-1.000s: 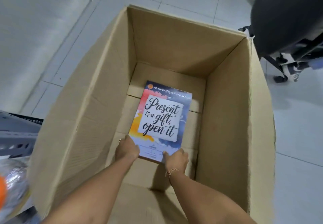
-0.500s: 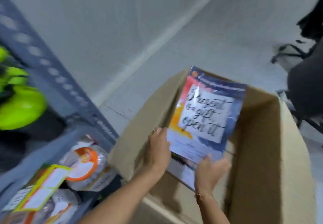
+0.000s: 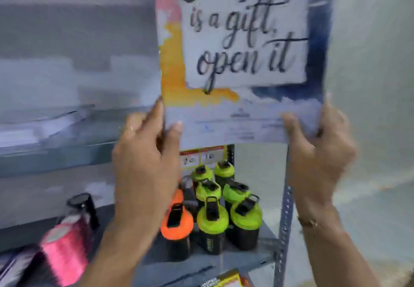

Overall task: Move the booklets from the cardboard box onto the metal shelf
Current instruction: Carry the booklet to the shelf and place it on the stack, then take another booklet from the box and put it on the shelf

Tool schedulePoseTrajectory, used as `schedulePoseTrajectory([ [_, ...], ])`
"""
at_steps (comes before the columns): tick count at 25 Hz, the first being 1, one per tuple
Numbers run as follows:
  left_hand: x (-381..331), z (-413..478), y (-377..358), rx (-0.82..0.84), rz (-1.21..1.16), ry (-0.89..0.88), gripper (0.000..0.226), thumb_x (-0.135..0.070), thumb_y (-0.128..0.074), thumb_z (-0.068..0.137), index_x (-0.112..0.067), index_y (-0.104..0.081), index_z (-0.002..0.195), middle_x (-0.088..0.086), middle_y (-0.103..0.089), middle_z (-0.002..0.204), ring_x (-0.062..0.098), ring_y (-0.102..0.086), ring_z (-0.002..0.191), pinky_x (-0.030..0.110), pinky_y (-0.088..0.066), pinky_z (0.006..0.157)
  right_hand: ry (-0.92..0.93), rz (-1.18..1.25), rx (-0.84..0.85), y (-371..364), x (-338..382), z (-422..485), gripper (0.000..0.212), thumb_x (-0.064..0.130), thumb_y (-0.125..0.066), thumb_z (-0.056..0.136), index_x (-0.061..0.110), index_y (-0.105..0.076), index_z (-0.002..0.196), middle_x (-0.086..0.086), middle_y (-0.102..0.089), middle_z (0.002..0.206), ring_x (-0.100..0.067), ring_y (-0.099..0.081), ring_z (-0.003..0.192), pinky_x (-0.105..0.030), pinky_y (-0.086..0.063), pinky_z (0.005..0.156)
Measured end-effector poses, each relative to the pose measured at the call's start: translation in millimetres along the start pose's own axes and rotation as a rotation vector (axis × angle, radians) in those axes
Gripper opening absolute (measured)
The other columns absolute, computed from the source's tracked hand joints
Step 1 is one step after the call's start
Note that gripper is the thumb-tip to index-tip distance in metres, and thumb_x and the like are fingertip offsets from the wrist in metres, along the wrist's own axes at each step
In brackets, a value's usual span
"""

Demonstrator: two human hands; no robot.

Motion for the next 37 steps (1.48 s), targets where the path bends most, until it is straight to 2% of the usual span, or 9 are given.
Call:
schedulePoseTrajectory([
  [5,64,72,-35,0.235,0.25,0.19,0.033,-0.016,-0.056,0.09,-0.001,-0.052,0.061,0.033,-0.061,0.086,0.045,-0.056,0.092,0.037,-0.032,0.065,-0.029,-0.11,0.424,-144,17,31,0.034,0.01,-0.058,0.086,0.001,-0.057,0.118,-0.02,-0.062,0.118,-0.032,-0.056,0.112,-0.028,-0.037,0.089],
  [10,106,75,-67,0.459,0.468,0.257,0.023,-0.009,-0.053,0.085,0.002,-0.07,0.095,0.029,-0.068,0.105,0.045,-0.061,0.101,0.041,-0.05,0.083,-0.051,-0.588,0.819,-198,-23,20,0.017,0.008,-0.05,0.085,0.001,-0.061,0.097,-0.021,-0.066,0.106,-0.038,-0.057,0.105,-0.039,-0.044,0.089],
  [13,67,72,-59,0.324,0.577,0.047,0.025,-0.007,-0.049,0.087,0.003,-0.07,0.095,0.032,-0.067,0.103,0.048,-0.056,0.1,0.044,-0.042,0.085,0.054,-0.492,0.622,-165,-11,23,0.025,0.015,-0.054,0.087,0.004,-0.061,0.109,-0.018,-0.06,0.119,-0.038,-0.046,0.113,-0.038,-0.036,0.094],
  [17,-56,-30,-101,0.155,0.284,-0.476,0.021,0.002,-0.054,0.083,-0.001,-0.07,0.096,0.024,-0.068,0.097,0.042,-0.059,0.089,0.043,-0.034,0.081,0.231,-0.093,-0.112,3,-50,-14,0.019,0.005,-0.058,0.087,-0.005,-0.066,0.102,-0.021,-0.065,0.099,-0.031,-0.06,0.09,-0.03,-0.047,0.081],
  [21,-123,-273,-268,1.145,-0.091,-0.464,0.022,-0.003,-0.06,0.077,-0.013,-0.065,0.095,0.01,-0.068,0.094,0.033,-0.064,0.084,0.041,-0.055,0.073,-0.539,-0.275,-0.445,176,-280,-111,0.02,0.01,-0.054,0.088,0.005,-0.065,0.104,-0.002,-0.06,0.097,-0.011,-0.057,0.087,-0.007,-0.041,0.08],
  [23,-134,-443,-326,1.77,-0.117,-0.351,0.023,-0.006,-0.053,0.087,-0.008,-0.06,0.109,0.015,-0.063,0.116,0.035,-0.059,0.108,0.04,-0.051,0.089,-0.996,-0.54,-0.547,275,-380,-205,0.027,0.024,-0.05,0.084,0.008,-0.064,0.101,-0.011,-0.062,0.101,-0.022,-0.056,0.094,-0.023,-0.042,0.085],
  [25,-120,-566,-359,2.084,-0.019,-0.299,0.031,-0.012,-0.051,0.091,-0.003,-0.055,0.121,0.019,-0.057,0.131,0.033,-0.053,0.121,0.037,-0.045,0.099,-1.413,-0.806,-0.52,353,-429,-301,0.037,0.032,-0.049,0.084,0.004,-0.062,0.103,-0.024,-0.061,0.109,-0.035,-0.054,0.105,-0.039,-0.041,0.092],
  [29,-56,-699,-390,2.111,0.276,-0.074,0.047,-0.018,-0.048,0.092,-0.002,-0.036,0.135,0.017,-0.048,0.14,0.03,-0.048,0.129,0.035,-0.04,0.106,-1.949,-1.014,-0.299,420,-443,-421,0.048,0.031,-0.058,0.087,-0.004,-0.05,0.12,-0.026,-0.047,0.133,-0.04,-0.04,0.126,-0.04,-0.037,0.103],
  [37,-47,-726,-392,1.9,0.389,0.043,0.035,-0.015,-0.057,0.089,-0.003,-0.051,0.121,0.019,-0.054,0.127,0.036,-0.053,0.118,0.041,-0.046,0.096,-1.847,-1.079,-0.398,440,-449,-448,0.04,0.013,-0.063,0.083,-0.001,-0.047,0.117,-0.022,-0.046,0.128,-0.04,-0.043,0.12,-0.046,-0.039,0.102],
])
Point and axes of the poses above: each hand's wrist, its own z-axis towards the middle knuckle, its own y-axis out of the back of the hand, x = y × z, the point moved 9 cm from there along z, towards the middle knuckle
